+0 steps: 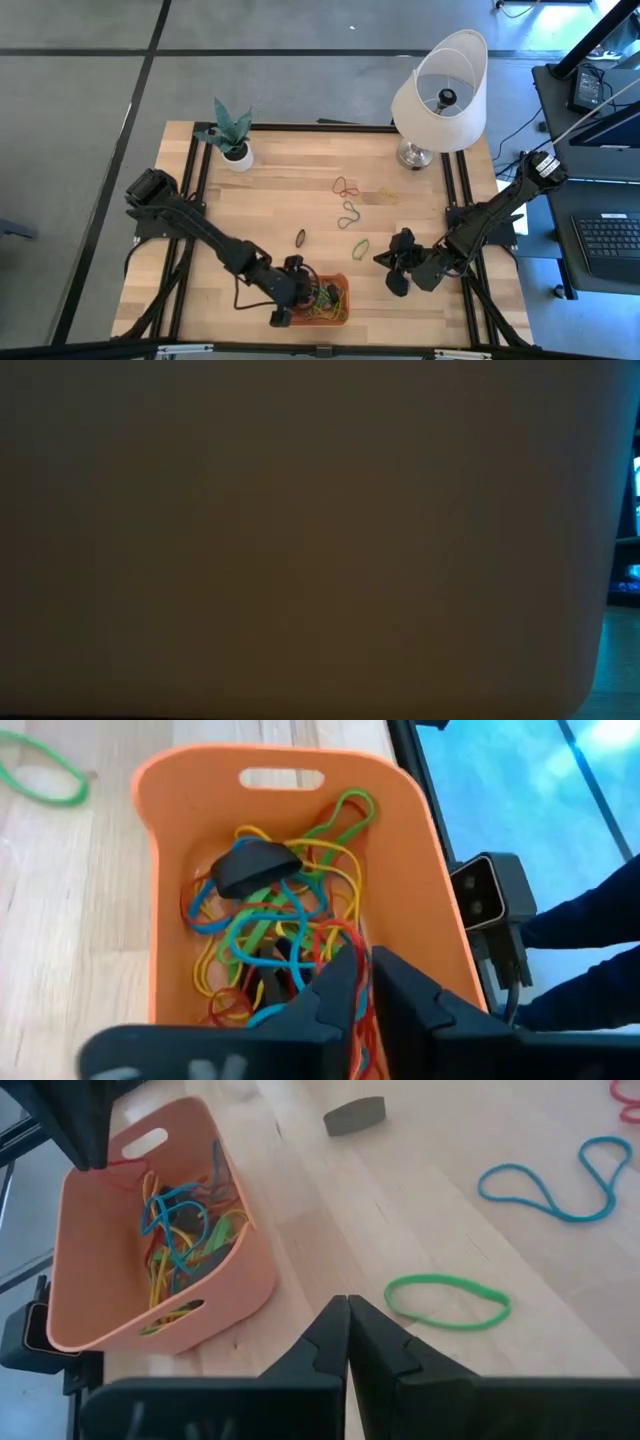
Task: Pick and place rubber bands into bin
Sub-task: Put the bottom red rubber band into the bin, then put the red rubber band into the bin
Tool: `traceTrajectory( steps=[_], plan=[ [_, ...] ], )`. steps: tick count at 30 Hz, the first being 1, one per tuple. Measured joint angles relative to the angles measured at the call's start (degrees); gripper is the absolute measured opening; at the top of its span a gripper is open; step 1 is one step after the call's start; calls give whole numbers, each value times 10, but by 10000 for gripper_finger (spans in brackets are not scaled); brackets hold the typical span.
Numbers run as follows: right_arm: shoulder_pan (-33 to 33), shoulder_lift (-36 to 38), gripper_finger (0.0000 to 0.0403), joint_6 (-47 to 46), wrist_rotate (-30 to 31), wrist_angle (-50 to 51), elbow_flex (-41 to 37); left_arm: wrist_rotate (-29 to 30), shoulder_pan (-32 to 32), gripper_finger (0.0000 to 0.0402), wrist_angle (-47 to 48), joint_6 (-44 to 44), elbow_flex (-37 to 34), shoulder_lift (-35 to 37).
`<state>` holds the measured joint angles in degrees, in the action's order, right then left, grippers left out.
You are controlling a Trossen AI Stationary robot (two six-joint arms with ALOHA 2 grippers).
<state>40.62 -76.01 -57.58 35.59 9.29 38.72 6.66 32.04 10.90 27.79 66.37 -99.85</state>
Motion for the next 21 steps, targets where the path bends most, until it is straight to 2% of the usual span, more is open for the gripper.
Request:
traceTrajectory(
  steps=[6,11,15,18,21],
  plan=[
    [0,0,12,10,0,0,0,-14,-12,87,12,14,0,1],
    [0,0,12,-10,-1,-5,0,-33,-28,109,90,1,0,37],
    [0,0,12,-21,-1,-28,0,11,-36,88,170,-63,-1,104],
    [0,0,12,-21,2,-38,0,65,-37,48,180,-129,-15,162],
    [-2,0,12,-23,15,-40,0,78,-44,9,180,-186,-37,212]
  ],
)
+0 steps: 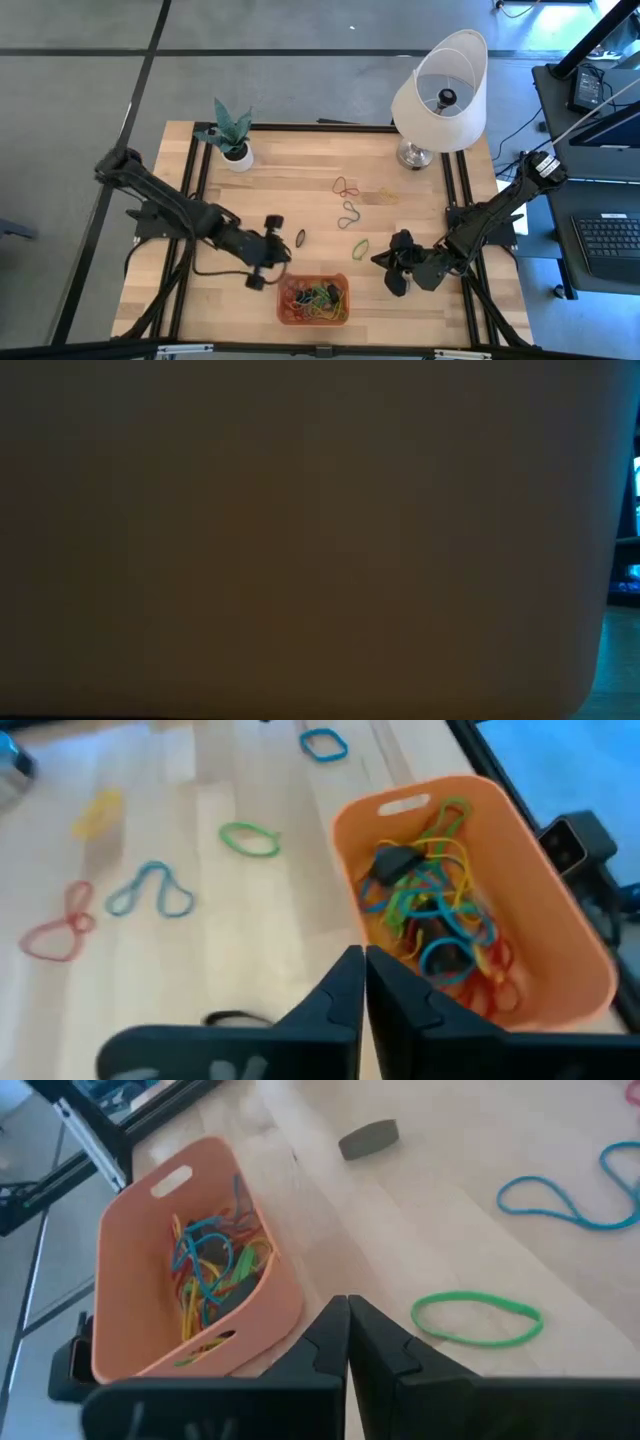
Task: Pick and place rubber bands into bin
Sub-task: Put the red rubber band into the bin
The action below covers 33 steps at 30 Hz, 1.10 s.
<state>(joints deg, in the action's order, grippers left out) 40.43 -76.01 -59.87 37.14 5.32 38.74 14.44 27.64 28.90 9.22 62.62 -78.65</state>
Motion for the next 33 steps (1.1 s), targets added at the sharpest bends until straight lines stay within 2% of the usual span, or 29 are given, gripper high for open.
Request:
traceTrajectory(
  steps=[4,8,11,16,21,26,29,33],
  plan=[
    [-12,0,11,-16,5,-18,0,-5,-12,2,-1,-29,-62,60],
    [-25,-11,4,4,47,-76,4,-32,-29,2,-28,-24,-158,123],
    [-36,-36,3,19,78,-72,33,-55,-39,2,-77,-14,-234,177],
    [-71,-92,2,19,80,-51,86,-50,-57,2,-122,-10,-334,268],
    [-116,-142,2,6,41,14,149,-54,-88,2,-124,-10,-381,345],
    [-181,-173,2,6,-25,173,234,-48,-125,2,-125,-32,-409,406],
    [-234,-186,6,52,-75,257,281,-45,-153,2,-124,-39,-421,430],
    [-309,-207,11,176,-120,279,327,-50,-188,2,-124,-42,-429,447]
  ],
)
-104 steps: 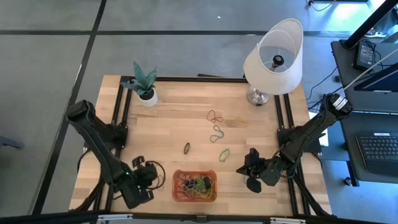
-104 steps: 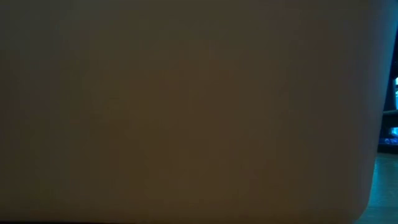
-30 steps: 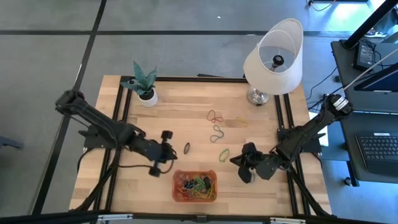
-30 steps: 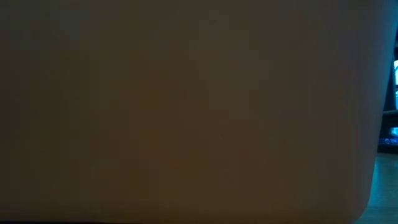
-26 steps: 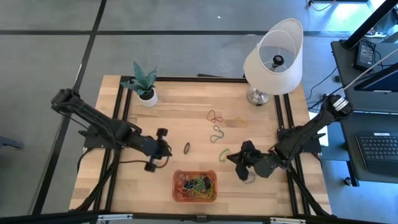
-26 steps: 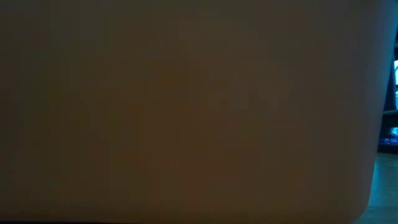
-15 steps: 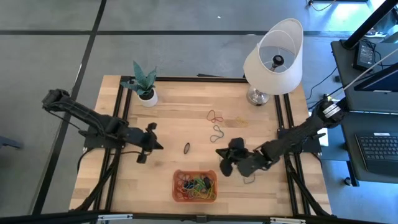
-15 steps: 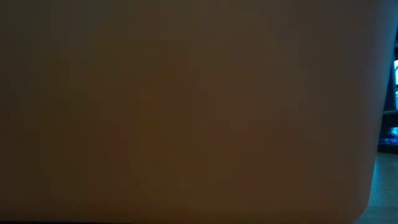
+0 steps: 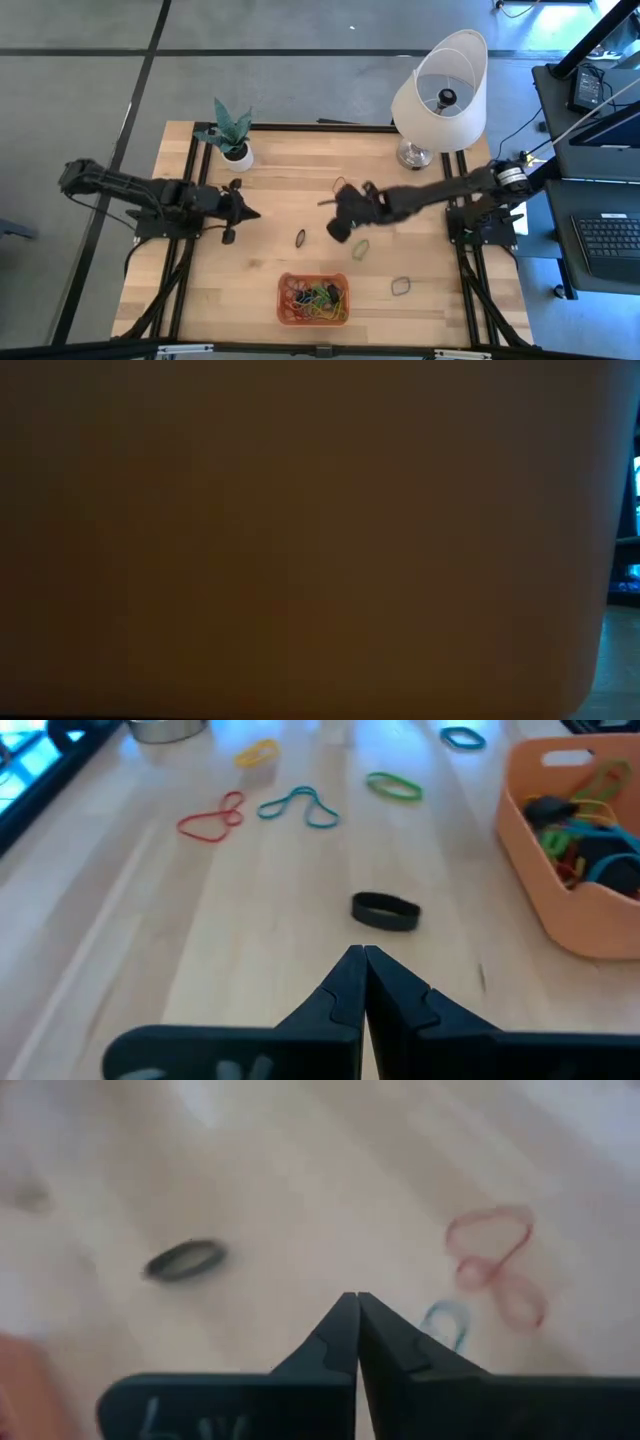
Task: Pick and place rubber bands into bin
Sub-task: Put the red rubber band into the bin
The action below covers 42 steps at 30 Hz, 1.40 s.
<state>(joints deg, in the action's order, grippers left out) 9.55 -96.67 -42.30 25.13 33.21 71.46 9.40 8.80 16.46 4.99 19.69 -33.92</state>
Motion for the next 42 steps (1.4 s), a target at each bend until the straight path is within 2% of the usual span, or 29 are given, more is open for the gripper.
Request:
traceTrajectory(
  steps=[6,11,14,21,27,31,35,38,42],
  plan=[
    [-119,-36,39,93,-56,30,57,1,-49,2,2,2,-3,9],
    [-209,-65,95,141,-137,38,65,10,-86,2,0,22,-3,10],
    [-244,-90,134,153,-154,57,65,12,-103,2,0,32,-3,10],
    [-265,-149,218,207,-179,64,64,16,-134,2,0,36,-3,10],
    [-248,-183,258,219,-179,61,64,16,-154,2,0,53,-3,10],
    [-233,-197,259,218,-180,61,64,16,-163,2,0,53,-3,10],
    [-222,-216,239,215,-212,57,68,16,-169,2,0,53,-3,10],
    [-209,-232,202,216,-214,59,69,15,-170,2,0,55,-3,10],
    [-199,-238,123,206,-211,56,70,10,-169,2,0,63,-3,10]
  ],
)
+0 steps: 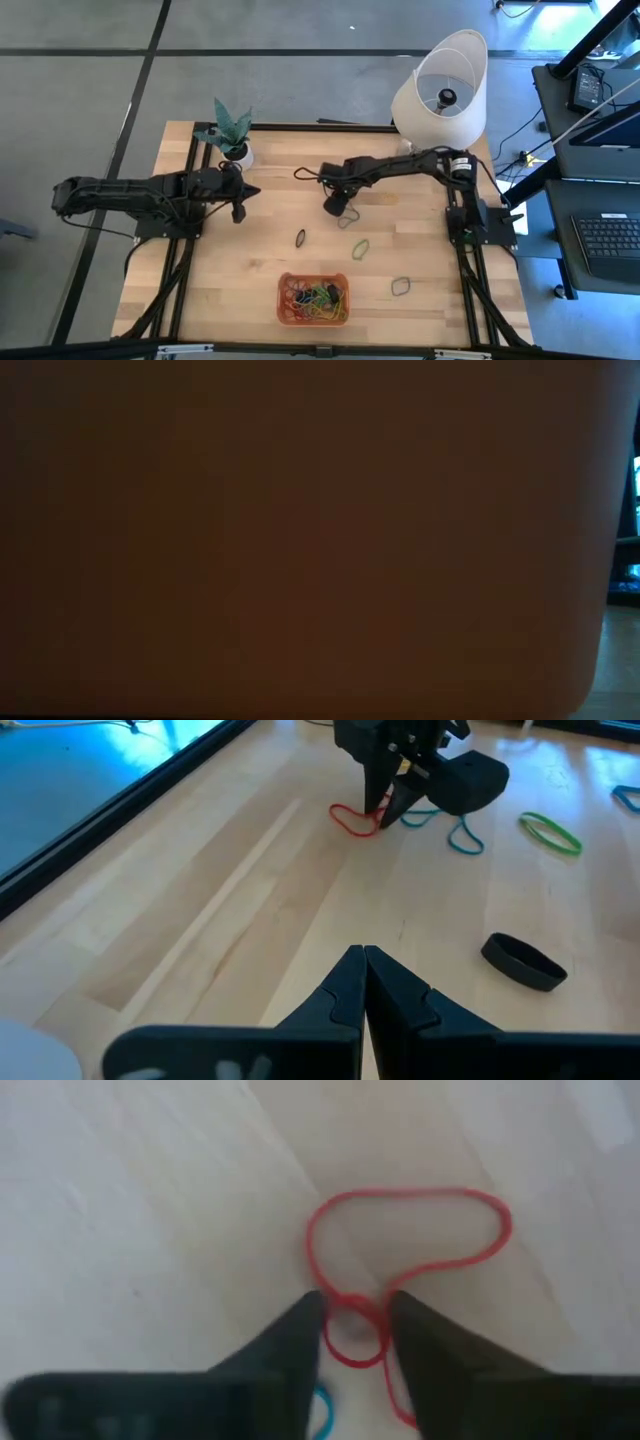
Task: Pick and place rubber bands into bin
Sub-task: Put the red rubber band into the bin
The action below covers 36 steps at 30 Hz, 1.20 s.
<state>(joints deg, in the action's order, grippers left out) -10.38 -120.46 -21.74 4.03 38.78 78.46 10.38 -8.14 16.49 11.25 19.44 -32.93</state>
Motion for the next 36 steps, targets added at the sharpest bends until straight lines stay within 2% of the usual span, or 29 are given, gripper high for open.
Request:
traceTrajectory(
  steps=[3,5,12,18,26,29,33,36],
  plan=[
    [3,4,45,-12,-3,-6,-1,-8,0,2,0,0,0,0],
    [7,12,14,-19,5,-6,-2,-11,0,2,0,0,0,0],
    [16,64,6,-87,11,5,5,-17,0,2,0,-22,0,0],
    [50,122,3,-152,67,2,7,-64,0,2,0,-60,0,0],
    [141,186,2,-265,142,-28,8,-73,0,2,-5,-72,0,1],
    [180,192,2,-303,150,-54,9,-73,0,2,-11,-89,0,0],
    [242,187,1,-320,156,-73,35,-73,0,2,-22,-110,0,0],
    [291,184,1,-321,201,-74,65,-75,0,2,-22,-110,0,0]
  ],
)
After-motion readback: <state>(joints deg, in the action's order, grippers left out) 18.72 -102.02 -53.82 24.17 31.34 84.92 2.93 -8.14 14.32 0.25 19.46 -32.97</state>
